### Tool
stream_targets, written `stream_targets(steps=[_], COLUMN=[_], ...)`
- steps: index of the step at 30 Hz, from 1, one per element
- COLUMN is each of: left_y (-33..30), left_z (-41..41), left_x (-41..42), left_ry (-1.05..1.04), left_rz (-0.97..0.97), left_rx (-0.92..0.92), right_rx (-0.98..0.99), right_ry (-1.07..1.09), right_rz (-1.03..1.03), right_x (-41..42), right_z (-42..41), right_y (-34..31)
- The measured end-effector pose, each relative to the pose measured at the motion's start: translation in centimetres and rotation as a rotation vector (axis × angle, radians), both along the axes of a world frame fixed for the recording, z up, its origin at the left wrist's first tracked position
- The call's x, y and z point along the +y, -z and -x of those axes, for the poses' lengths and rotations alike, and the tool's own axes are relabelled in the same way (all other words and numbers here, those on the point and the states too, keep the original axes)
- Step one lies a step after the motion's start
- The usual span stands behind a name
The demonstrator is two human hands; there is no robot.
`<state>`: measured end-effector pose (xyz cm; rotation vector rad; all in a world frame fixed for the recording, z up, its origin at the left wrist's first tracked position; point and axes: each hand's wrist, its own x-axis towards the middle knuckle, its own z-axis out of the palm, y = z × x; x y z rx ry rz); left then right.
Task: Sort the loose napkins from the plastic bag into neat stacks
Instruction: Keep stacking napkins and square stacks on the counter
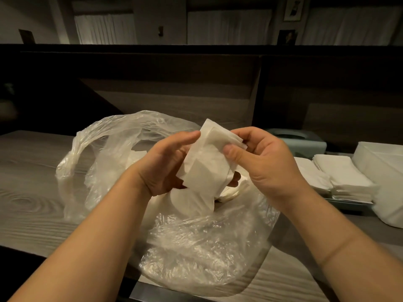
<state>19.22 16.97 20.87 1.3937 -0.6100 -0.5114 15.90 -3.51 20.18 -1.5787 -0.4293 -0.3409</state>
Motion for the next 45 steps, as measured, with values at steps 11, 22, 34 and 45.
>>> stream_targets(steps=[11,22,34,45], left_y=[0.6,0.6,0.2,0.6], left_z=[-0.2,-0.5,-1.4,-1.2], left_x=[-1.6,-2.0,-2.0,-2.4], left_ry=[0.112,-0.111,-0.293,-0.102], left_rz=[-0.087,-0.025,0.248,0.319], left_rx=[0.039,0.155,0.231,0.197], right_rx=[-0.033,-0.045,0.085,0.169], right_ry=[0.150,0.271,0.236,0.151], right_rz=[0.131,0.104,0.292,0.160], right_x=[0.4,0.7,1.5,1.6], right_z=[0.5,-0.2,-0.4,-0.4], right_y=[0.2,0.8,2.0,1.7])
